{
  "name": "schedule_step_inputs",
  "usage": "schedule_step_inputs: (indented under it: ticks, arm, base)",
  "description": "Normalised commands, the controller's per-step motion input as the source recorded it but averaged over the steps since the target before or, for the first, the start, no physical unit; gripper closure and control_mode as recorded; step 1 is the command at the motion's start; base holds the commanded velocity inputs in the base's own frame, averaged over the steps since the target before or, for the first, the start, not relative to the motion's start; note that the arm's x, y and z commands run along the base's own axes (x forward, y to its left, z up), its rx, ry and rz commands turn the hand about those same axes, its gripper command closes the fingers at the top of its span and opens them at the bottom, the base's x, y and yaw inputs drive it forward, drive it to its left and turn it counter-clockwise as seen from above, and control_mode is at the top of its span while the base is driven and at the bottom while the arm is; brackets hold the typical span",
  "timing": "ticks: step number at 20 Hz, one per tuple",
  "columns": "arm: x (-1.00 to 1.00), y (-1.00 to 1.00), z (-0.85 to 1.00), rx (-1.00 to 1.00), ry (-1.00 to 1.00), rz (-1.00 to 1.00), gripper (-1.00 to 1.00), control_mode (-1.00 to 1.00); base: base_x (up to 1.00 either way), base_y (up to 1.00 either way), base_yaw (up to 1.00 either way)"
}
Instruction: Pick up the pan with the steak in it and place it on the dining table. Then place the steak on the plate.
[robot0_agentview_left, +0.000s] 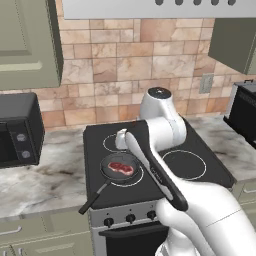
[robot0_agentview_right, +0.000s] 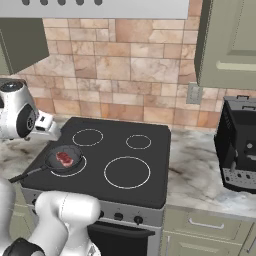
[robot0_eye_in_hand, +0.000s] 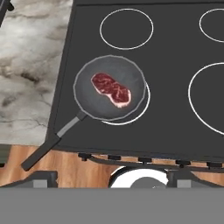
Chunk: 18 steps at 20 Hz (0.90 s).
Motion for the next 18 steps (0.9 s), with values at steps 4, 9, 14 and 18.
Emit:
schedule_step_inputs:
  ticks: [4,9,14,18]
  arm:
    - [-0.09,0.58,-0.34,0.04,0.0,-0.04,-1.0,-1.0]
    - [0.0,0.52,-0.39,0.06,0.0,-0.07,-1.0,-1.0]
    - [0.0,0.43,-0.45,0.07,0.01,-0.08,-1.0,-1.0]
    - [0.01,0.36,-0.5,0.07,0.04,-0.08,-1.0,-1.0]
  base:
    - [0.0,0.0,0.0]
    - [0.0,0.0,0.0]
    - [0.0,0.0,0.0]
    - [0.0,0.0,0.0]
